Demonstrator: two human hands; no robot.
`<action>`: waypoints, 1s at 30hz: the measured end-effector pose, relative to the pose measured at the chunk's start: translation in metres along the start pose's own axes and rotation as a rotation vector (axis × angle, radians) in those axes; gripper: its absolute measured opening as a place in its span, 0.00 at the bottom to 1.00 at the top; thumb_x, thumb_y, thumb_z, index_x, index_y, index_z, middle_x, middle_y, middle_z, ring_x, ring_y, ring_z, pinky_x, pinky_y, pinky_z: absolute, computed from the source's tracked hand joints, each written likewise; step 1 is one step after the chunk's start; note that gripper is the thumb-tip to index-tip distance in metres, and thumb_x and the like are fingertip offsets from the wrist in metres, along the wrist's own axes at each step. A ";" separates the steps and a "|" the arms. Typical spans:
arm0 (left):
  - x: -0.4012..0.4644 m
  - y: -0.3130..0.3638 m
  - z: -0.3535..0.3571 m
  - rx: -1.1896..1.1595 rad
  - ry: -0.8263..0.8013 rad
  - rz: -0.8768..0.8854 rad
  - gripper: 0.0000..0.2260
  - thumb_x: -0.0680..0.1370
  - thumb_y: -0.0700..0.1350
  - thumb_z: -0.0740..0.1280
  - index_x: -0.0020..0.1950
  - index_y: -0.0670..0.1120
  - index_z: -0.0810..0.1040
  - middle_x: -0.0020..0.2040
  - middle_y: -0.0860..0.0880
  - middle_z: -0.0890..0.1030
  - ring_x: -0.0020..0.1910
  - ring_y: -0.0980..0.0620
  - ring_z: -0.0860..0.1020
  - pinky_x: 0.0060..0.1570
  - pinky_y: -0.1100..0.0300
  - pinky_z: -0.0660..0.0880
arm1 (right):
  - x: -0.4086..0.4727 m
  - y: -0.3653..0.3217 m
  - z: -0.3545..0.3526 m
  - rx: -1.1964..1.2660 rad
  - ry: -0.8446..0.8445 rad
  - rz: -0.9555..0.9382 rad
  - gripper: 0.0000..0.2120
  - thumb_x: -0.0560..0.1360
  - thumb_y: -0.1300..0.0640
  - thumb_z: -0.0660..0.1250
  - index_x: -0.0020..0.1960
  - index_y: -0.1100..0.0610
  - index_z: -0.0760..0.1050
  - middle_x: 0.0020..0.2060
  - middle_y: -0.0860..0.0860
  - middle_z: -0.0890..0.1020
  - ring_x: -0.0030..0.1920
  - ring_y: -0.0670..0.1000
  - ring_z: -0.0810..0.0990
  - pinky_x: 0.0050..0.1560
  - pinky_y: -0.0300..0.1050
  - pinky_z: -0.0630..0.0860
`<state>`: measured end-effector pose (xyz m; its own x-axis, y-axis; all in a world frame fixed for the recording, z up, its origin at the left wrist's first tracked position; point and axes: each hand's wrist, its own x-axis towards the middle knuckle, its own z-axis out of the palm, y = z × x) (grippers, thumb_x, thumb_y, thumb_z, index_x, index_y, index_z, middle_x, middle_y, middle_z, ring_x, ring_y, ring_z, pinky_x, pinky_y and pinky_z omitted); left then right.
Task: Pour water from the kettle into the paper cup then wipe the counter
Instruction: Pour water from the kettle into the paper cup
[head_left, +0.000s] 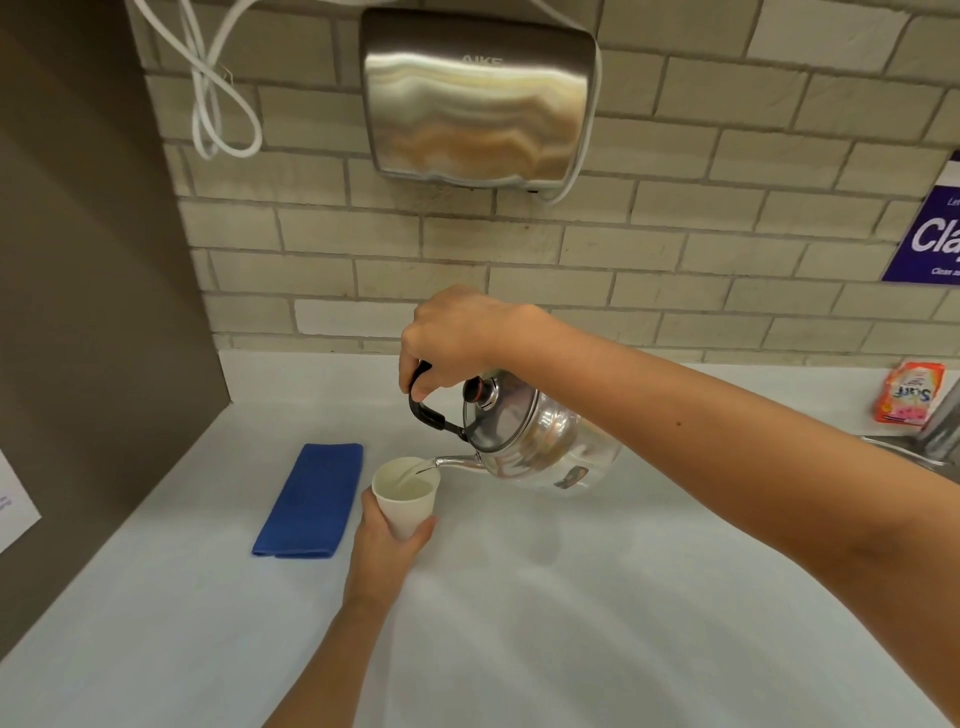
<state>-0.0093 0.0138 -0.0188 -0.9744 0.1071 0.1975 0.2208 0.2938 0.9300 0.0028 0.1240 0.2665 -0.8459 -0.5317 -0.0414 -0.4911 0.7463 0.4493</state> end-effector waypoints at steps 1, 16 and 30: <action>0.000 0.000 0.000 -0.003 -0.002 0.002 0.37 0.67 0.49 0.75 0.69 0.47 0.58 0.62 0.45 0.72 0.58 0.47 0.73 0.54 0.54 0.75 | 0.000 0.000 0.000 -0.003 0.001 -0.001 0.11 0.73 0.46 0.66 0.54 0.45 0.79 0.45 0.43 0.84 0.37 0.44 0.70 0.27 0.38 0.58; -0.001 0.001 -0.001 0.013 -0.009 -0.005 0.38 0.67 0.49 0.75 0.69 0.47 0.57 0.64 0.44 0.71 0.61 0.45 0.72 0.58 0.49 0.74 | 0.002 -0.001 0.001 -0.002 -0.003 0.004 0.11 0.74 0.46 0.65 0.54 0.45 0.79 0.46 0.44 0.84 0.38 0.45 0.71 0.28 0.38 0.60; 0.000 -0.001 0.000 -0.015 -0.004 0.001 0.37 0.66 0.49 0.75 0.69 0.47 0.58 0.62 0.45 0.73 0.59 0.46 0.73 0.55 0.53 0.74 | 0.002 0.000 0.003 0.018 -0.012 0.010 0.11 0.74 0.46 0.65 0.55 0.45 0.79 0.46 0.44 0.84 0.37 0.44 0.70 0.28 0.38 0.60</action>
<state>-0.0098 0.0132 -0.0191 -0.9740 0.1114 0.1975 0.2214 0.2792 0.9344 0.0001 0.1239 0.2642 -0.8533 -0.5193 -0.0471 -0.4858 0.7590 0.4335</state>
